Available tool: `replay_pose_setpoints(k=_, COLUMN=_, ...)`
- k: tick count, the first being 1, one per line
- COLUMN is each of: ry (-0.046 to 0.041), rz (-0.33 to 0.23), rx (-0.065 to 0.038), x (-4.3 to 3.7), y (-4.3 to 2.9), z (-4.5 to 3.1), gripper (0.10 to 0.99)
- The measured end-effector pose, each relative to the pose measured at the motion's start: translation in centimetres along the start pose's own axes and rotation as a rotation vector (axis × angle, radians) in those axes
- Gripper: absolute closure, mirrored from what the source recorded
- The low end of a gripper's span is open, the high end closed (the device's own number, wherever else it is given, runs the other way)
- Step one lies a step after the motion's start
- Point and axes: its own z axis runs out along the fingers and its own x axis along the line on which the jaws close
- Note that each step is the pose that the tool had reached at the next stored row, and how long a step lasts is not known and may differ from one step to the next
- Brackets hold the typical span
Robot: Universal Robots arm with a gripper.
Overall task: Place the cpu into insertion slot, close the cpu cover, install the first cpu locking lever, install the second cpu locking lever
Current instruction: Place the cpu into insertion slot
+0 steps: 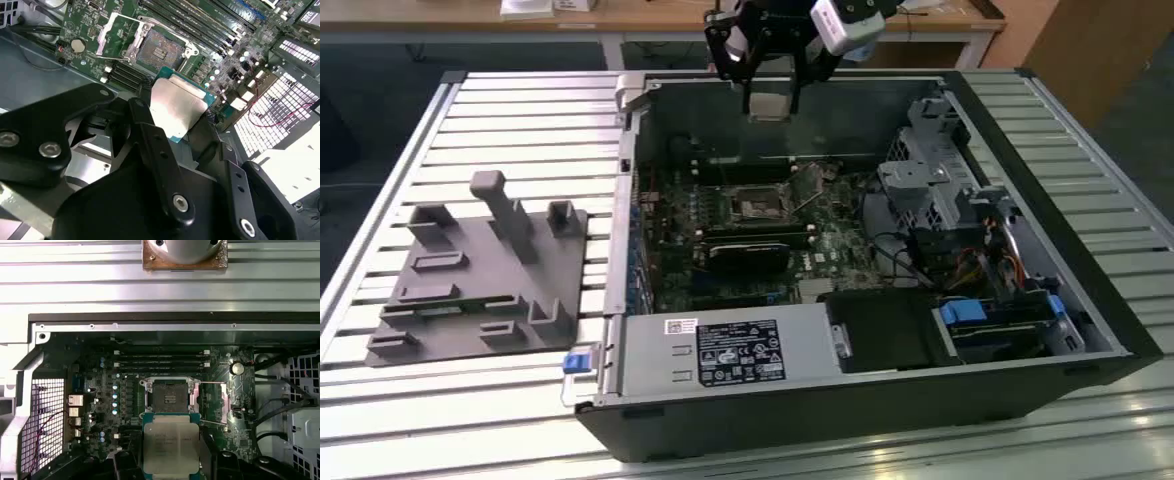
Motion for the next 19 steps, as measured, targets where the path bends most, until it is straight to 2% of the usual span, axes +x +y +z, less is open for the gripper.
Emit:
replay_pose_setpoints(k=11, ry=-0.0005, rz=0.006, rx=0.000, x=0.00, y=0.00, z=0.00, gripper=0.545)
replay_pose_setpoints(k=16, ry=-0.0043, rz=0.047, rx=0.000, x=0.00, y=0.00, z=0.01, gripper=0.545)
replay_pose_setpoints(k=19, ry=-0.0082, rz=0.092, rx=0.000, x=0.00, y=0.00, z=0.04, gripper=0.545)
